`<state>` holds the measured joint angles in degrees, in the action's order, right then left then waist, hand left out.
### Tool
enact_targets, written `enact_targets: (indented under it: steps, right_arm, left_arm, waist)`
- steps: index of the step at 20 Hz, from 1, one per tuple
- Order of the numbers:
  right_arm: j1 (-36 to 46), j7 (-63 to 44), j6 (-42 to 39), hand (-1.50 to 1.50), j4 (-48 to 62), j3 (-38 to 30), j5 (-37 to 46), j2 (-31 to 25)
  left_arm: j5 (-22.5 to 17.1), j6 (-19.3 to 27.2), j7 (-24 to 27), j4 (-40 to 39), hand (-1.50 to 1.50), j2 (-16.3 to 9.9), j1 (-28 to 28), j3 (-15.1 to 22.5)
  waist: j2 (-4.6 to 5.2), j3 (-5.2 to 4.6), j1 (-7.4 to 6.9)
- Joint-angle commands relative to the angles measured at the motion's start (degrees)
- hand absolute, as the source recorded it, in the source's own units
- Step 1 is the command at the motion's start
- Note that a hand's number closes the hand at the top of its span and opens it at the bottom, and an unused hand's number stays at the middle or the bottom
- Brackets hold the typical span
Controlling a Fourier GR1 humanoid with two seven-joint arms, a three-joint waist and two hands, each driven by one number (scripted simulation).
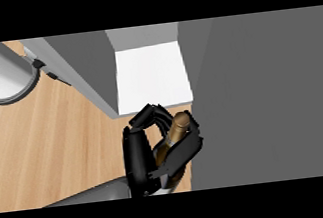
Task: Pick up the wine, place it into the cabinet and close the cabinet
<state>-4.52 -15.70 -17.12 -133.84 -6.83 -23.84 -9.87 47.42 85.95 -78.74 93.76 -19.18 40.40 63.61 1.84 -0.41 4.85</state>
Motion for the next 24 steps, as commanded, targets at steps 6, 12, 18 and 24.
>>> enact_targets:
  steps: [6, 12, 18, 24]
  right_arm:
    - [0.15, -0.08, -0.69, -1.5, 0.15, -2.0, -3.24, -0.7]
    - [-1.35, -0.05, -1.24, -1.5, -0.74, -1.13, -3.45, -0.16]
    - [1.22, -0.71, 0.33, -1.5, -1.18, -1.62, -3.18, -0.29]
    - [2.48, 0.0, -1.37, -1.5, 1.78, -1.04, -2.68, -1.08]
  left_arm:
    - [-3.31, -0.01, 2.44, -3.95, 1.5, 2.63, 3.2, -2.65]
    - [-6.31, -0.01, 3.16, -4.15, 1.5, 1.41, 4.97, -4.12]
    - [-10.33, -0.02, 3.03, -5.65, 1.5, 1.05, 7.26, -5.07]
    - [-13.03, -0.02, 3.93, -10.78, 1.5, 0.84, 9.76, -2.9]
  waist:
    - [0.36, -0.03, 0.97]
    - [0.6, -0.07, 1.78]
    - [0.61, -0.09, 1.44]
    - [1.17, 0.03, 1.85]
